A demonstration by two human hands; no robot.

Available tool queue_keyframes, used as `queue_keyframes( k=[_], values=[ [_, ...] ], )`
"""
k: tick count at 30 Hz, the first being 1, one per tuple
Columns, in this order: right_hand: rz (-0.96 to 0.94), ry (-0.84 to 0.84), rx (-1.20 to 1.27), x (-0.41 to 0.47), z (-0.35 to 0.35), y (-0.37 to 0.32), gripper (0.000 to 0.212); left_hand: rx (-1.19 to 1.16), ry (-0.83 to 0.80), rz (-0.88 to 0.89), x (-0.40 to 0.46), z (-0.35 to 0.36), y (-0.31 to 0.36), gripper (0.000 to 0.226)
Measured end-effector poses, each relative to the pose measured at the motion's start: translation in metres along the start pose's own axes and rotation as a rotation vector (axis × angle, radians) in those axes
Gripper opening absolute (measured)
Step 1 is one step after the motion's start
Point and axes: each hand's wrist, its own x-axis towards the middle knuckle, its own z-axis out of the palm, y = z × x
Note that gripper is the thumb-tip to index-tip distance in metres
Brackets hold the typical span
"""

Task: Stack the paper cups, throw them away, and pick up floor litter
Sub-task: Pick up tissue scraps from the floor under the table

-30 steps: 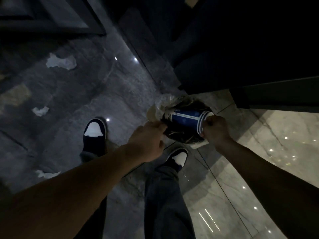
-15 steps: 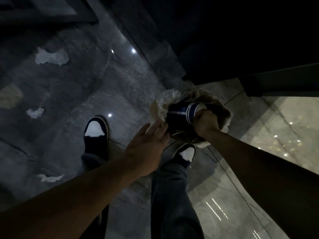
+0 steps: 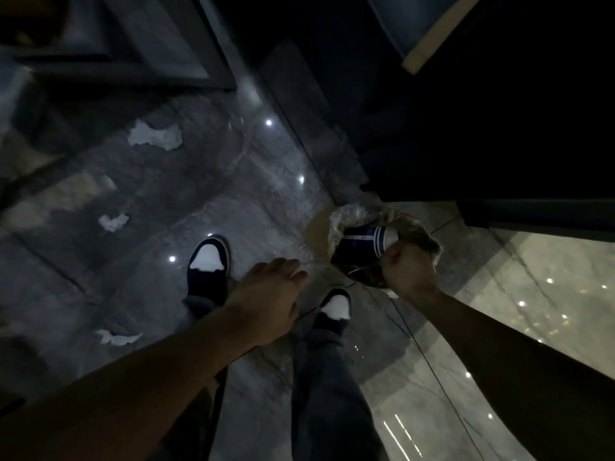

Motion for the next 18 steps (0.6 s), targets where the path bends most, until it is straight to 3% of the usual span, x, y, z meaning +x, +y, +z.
queue_keyframes(
  k=[5, 9, 18],
  values=[
    [-0.114, -0.076, -0.054, -0.026, -0.009, -0.039, 0.016, -0.055, 0.062, -0.187, -0.046, -0.013, -0.024, 0.039],
    [-0.281, -0.158, -0.17, -0.043, -0.015, -0.07, 0.03, -0.239, 0.228, -0.411, -0.082, -0.008, -0.023, 0.024],
    [-0.608, -0.238, -0.267, -0.076, -0.024, -0.137, 0.046, -0.613, 0.492, -0.686, -0.151, 0.015, -0.012, 0.028]
  ],
)
